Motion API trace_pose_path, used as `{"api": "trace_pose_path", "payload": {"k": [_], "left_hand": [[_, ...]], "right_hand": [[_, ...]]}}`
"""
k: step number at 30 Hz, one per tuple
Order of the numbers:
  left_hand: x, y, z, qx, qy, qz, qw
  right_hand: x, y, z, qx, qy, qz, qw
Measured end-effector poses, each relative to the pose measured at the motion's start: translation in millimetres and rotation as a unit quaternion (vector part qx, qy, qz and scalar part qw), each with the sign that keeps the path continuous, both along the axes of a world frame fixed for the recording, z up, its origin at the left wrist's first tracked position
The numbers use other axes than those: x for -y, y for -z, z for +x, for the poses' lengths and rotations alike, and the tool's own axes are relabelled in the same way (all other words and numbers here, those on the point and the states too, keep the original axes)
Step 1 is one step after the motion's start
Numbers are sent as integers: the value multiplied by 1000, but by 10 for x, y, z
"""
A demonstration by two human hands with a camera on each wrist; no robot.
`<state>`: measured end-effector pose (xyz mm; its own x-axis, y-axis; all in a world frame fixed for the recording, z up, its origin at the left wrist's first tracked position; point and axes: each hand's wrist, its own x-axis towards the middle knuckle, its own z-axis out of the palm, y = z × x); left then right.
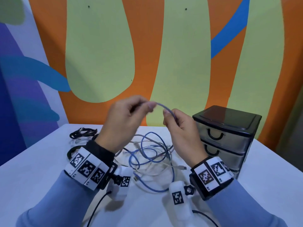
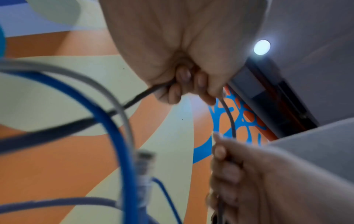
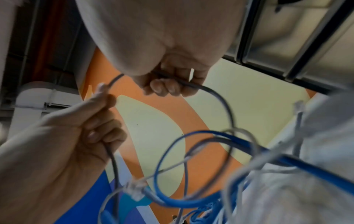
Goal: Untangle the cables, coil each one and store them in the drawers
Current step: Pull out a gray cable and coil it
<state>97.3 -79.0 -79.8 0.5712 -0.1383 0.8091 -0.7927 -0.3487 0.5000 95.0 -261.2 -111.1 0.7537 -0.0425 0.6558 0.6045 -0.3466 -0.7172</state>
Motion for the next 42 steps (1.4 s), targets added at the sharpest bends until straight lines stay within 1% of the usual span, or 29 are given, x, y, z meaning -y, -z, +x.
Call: {"api": "trace_pose_path", "payload": {"k": [1,3,6,8,9,10,11,13,15,18,20,23,25,26,27,28,29,30,31,34,36,37,38,40,42], "left_hand": [[-38,-31,-1,22,-6,-56,998],[-164,-85,49,57,-39,-176,982],[-373,-142,121,67,-81,-341,934],[-497,-141,181,47,-101,-421,900],[-554,-117,221,28,-113,-443,889],[-597,-91,257,5,-128,-450,884],[-629,-65,286,-20,-142,-443,885],[-652,-27,334,-62,-160,-404,898],[-614,-32,333,-116,-129,-374,911],[-560,-80,277,-197,-49,-383,901],[-562,-101,243,-204,-26,-373,904],[-570,-117,219,-183,12,-345,921],[-569,-126,225,-184,46,-342,920],[-571,-125,243,-192,61,-354,913],[-574,-122,259,-203,72,-368,904],[-581,-113,276,-210,78,-378,898],[-588,-106,286,-213,79,-381,896],[-596,-95,295,-211,77,-379,897],[-599,-87,297,-206,75,-375,900],[-591,-88,292,-178,75,-380,904],[-599,-98,286,-165,66,-394,902],[-615,-94,291,-166,51,-398,901],[-638,-83,304,-171,23,-396,902],[-698,-33,364,-187,-76,-354,913],[-752,22,420,-192,-188,-279,922]], "right_hand": [[10,14,22,-15,-2,4,1000],[31,46,61,-48,-2,5,999],[57,71,91,-71,0,15,997],[76,64,112,-78,-10,64,995],[81,57,118,-84,-19,94,992],[82,47,121,-90,-28,122,988],[82,37,117,-93,-37,144,984],[73,8,95,-96,-58,169,979],[46,-22,50,-105,-94,181,973],[13,-44,-4,-125,-159,174,964],[3,-42,-13,-140,-174,170,960],[28,-33,0,-177,-200,197,943],[48,-9,24,-196,-219,193,936],[58,18,47,-204,-213,158,942],[71,60,79,-209,-186,87,956],[81,111,104,-212,-139,-18,967],[82,150,111,-216,-97,-127,963],[80,178,111,-224,-75,-210,949],[84,198,122,-238,-74,-247,936],[115,198,108,-281,-106,-269,915],[119,173,83,-279,-111,-289,909],[125,167,75,-267,-111,-285,914],[129,162,67,-247,-104,-269,925],[129,133,74,-195,-79,-200,957],[143,97,91,-138,-44,-115,983]]}}
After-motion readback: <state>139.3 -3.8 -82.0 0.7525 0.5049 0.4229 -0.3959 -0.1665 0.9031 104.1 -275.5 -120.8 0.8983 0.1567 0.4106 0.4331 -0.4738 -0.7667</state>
